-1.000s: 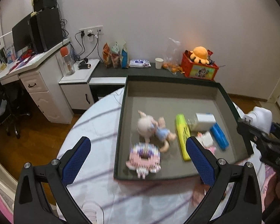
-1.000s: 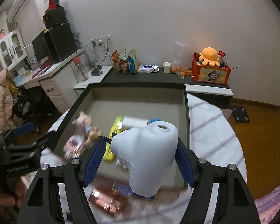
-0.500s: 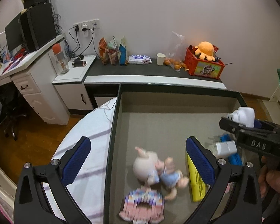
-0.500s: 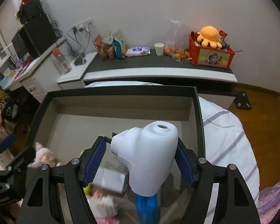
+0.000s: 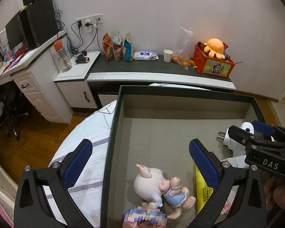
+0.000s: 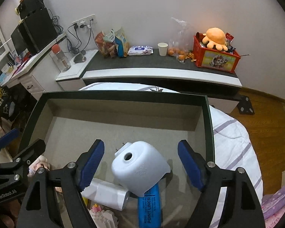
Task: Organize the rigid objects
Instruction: 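Withdraw the right gripper from the box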
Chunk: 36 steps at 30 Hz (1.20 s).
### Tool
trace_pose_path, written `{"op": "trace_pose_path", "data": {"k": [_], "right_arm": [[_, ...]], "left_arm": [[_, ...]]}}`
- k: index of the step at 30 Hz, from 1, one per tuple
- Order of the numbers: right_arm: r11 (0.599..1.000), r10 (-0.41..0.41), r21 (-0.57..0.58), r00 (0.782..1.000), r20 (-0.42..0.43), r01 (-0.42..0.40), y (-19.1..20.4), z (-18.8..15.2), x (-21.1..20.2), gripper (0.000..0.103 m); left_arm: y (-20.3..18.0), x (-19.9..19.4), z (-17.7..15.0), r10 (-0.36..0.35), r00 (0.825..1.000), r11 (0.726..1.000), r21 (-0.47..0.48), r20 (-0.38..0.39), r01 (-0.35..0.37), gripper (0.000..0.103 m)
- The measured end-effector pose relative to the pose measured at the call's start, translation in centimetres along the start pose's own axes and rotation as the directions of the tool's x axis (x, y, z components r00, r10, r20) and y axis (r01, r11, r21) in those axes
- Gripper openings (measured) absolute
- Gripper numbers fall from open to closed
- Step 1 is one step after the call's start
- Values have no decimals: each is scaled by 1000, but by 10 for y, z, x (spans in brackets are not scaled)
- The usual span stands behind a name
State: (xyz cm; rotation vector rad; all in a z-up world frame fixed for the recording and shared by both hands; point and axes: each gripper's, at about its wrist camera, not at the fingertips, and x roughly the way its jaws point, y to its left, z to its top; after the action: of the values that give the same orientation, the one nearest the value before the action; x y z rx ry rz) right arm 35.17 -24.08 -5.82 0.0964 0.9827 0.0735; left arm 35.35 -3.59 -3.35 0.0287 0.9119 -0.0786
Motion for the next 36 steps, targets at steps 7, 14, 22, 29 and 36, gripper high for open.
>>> {"op": "trace_pose_path", "data": {"k": [7, 14, 22, 29, 36], "right_arm": [[1000, -6, 5, 999, 45, 6, 9, -12, -34, 97], [1000, 16, 25, 993, 114, -19, 18, -48, -87, 103], [996, 41, 67, 988, 146, -51, 18, -105, -130, 103], [993, 30, 105, 985, 167, -48, 6, -148, -159, 103], [988, 19, 151, 987, 161, -43, -8, -185, -172, 103]], "left_arm": [[11, -38, -16, -11, 999, 1000, -15, 43, 12, 103], [13, -86, -55, -24, 997, 1000, -2, 69, 24, 103], [8, -124, -102, -43, 997, 999, 19, 71, 42, 103], [3, -145, -144, -54, 997, 998, 19, 47, 54, 103], [-18, -151, -179, -108, 994, 993, 57, 9, 107, 103]]}}
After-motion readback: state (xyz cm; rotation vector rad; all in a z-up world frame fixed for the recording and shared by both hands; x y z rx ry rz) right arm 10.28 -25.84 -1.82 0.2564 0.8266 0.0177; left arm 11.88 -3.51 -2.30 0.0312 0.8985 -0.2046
